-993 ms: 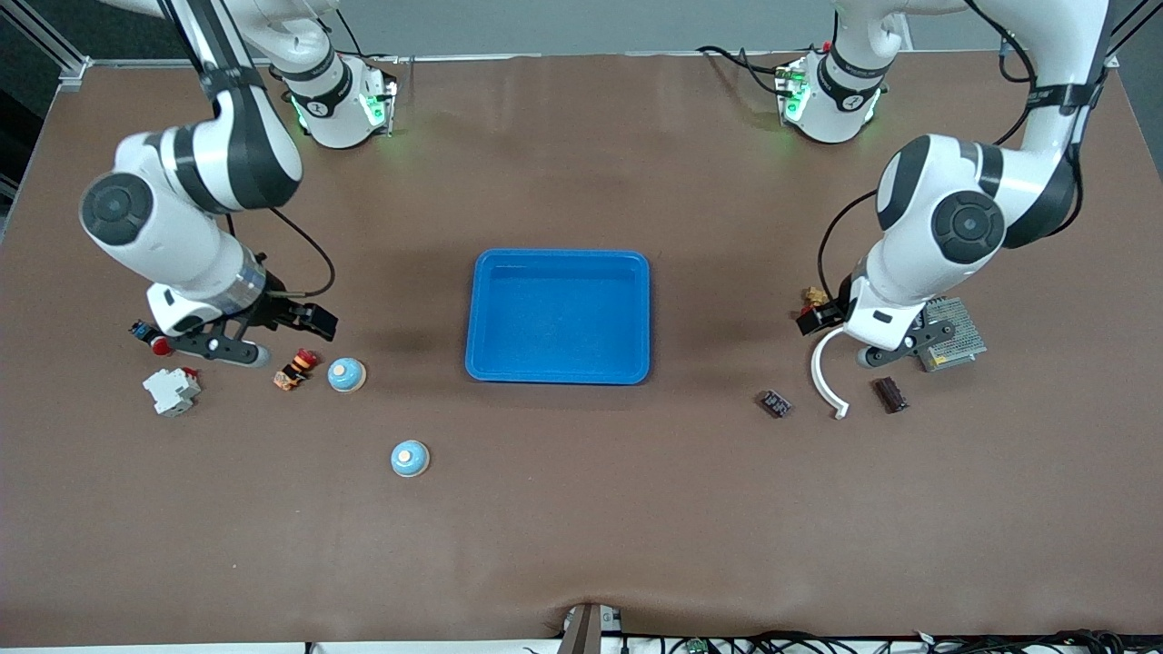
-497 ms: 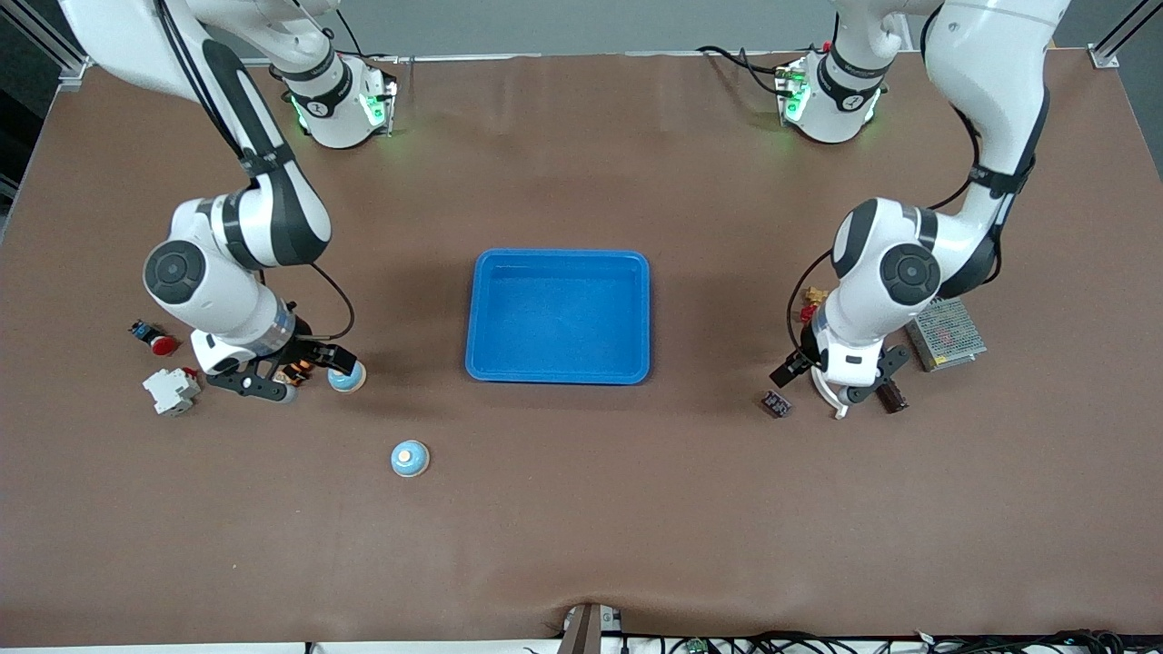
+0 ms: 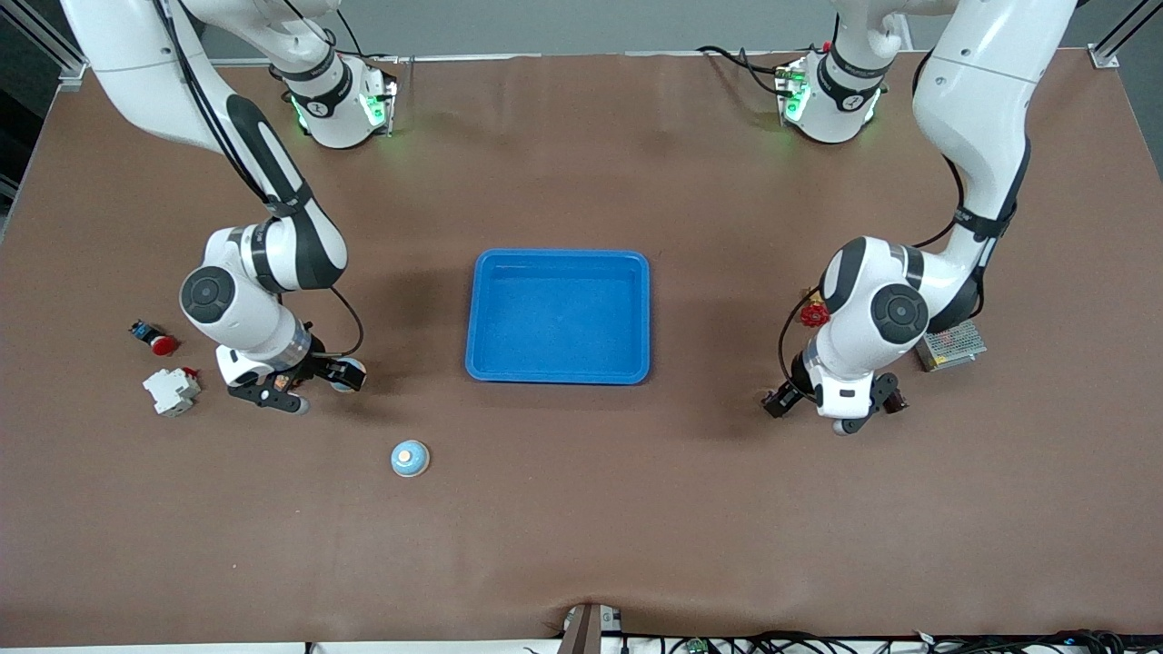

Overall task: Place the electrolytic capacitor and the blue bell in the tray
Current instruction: 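Grasp the capacitor with the left gripper while the right gripper grasps the bell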

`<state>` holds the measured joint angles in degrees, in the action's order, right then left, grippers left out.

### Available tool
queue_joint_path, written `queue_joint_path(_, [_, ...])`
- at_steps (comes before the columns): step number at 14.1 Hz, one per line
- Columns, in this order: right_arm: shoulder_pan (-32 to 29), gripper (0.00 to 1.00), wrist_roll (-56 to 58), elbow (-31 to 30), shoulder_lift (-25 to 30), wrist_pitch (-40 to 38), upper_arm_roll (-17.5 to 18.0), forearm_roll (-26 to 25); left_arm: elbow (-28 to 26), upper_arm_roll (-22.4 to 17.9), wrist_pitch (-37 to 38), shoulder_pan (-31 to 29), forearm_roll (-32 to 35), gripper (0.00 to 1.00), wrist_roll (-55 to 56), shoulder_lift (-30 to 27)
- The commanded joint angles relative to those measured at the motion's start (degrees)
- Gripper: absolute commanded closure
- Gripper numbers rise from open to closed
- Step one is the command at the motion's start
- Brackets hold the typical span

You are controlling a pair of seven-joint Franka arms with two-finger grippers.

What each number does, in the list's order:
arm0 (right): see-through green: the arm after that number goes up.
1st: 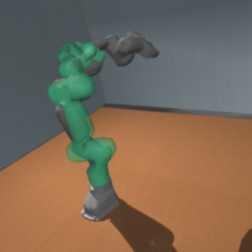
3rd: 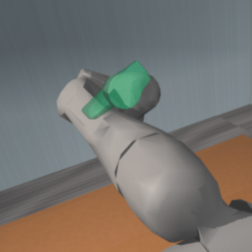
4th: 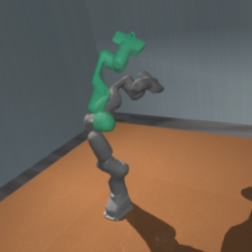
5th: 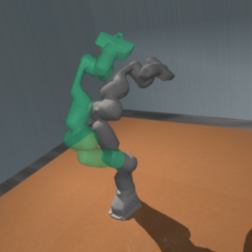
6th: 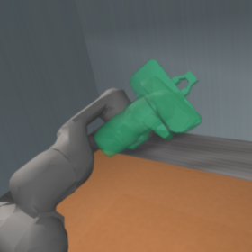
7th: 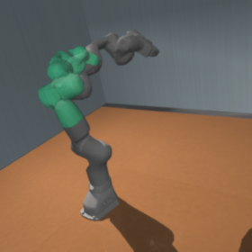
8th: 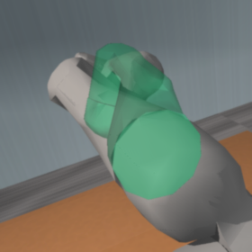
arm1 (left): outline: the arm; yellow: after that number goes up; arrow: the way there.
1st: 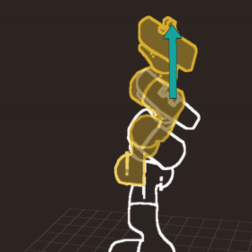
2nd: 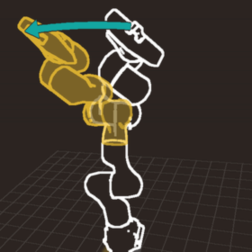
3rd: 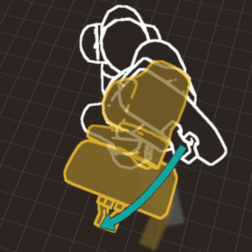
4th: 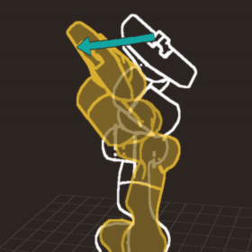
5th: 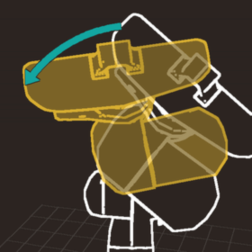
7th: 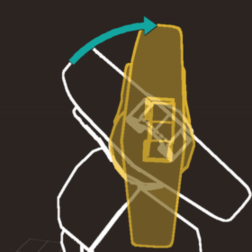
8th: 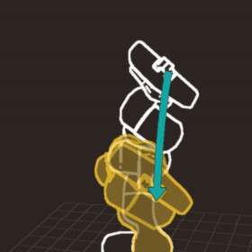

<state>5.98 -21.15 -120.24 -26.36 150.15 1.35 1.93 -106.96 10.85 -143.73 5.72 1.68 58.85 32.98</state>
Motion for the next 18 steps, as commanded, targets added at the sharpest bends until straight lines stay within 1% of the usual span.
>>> queue_joint_path(1, [-0.6,0.00,0.0,-1.8,0.3,1.5,0.6,-0.3,1.6,-0.5,-2.4,0.3,1.0,0.25,1.4,3.0])
queue_joint_path(3, [-0.6,0.00,0.0,-1.9,-0.3,2.3,0.6,-0.3,1.6,-0.6,-3.4,0.3,1.5,0.51,1.2,3.8])
queue_joint_path(4, [-0.6,0.00,0.0,-1.9,-0.4,2.4,0.6,-0.3,1.7,-0.5,-3.4,0.3,2.0,0.58,1.3,4.3])
queue_joint_path(5, [-0.6,0.00,-0.1,-1.9,-0.4,2.4,0.6,-0.3,1.9,-0.5,-3.4,0.3,2.1,0.70,1.4,4.7])
queue_joint_path(6, [-0.6,0.00,-0.1,-1.9,-0.6,2.4,0.6,-0.3,2.0,-0.6,-3.4,0.3,2.1,0.88,1.4,4.7])
queue_joint_path(7, [-0.6,0.00,0.0,-1.9,-0.9,3.0,0.6,-0.3,2.0,-0.5,-3.1,0.3,2.1,1.00,1.4,4.2])
queue_joint_path(9, [-0.6,0.00,0.0,-1.9,-1.6,4.1,0.6,-0.3,1.9,-0.4,-1.8,1.2,2.1,1.00,2.2,2.4])
queue_joint_path(10, [-0.6,0.00,0.0,-1.9,-1.8,4.3,0.6,-0.3,1.9,-0.5,0.4,2.6,2.1,1.00,3.5,1.0])
queue_joint_path(13, [-0.6,0.00,0.0,-1.9,-1.9,4.4,0.6,-0.3,2.0,-0.4,5.5,8.2,2.1,1.00,9.4,-3.0])
queue_joint_path(15, [-0.5,0.00,0.0,-1.9,-2.0,4.4,0.6,-0.3,2.0,-0.1,6.8,12.2,2.1,1.00,14.7,-3.7])
queue_joint_path(16, [-0.4,0.46,-0.1,-2.0,-2.0,4.4,0.6,-0.3,2.1,-0.1,6.8,14.6,2.1,1.00,19.1,-3.7])
queue_joint_path(17, [-0.3,0.94,-0.6,-2.0,-1.9,4.4,0.6,-0.3,2.3,-0.2,6.8,17.0,2.1,1.00,23.2,-3.7])
queue_joint_path(18, [-0.3,1.00,-0.7,-2.0,-2.0,4.4,0.6,-0.2,2.7,-0.1,6.8,18.9,2.1,1.00,26.6,-3.5])
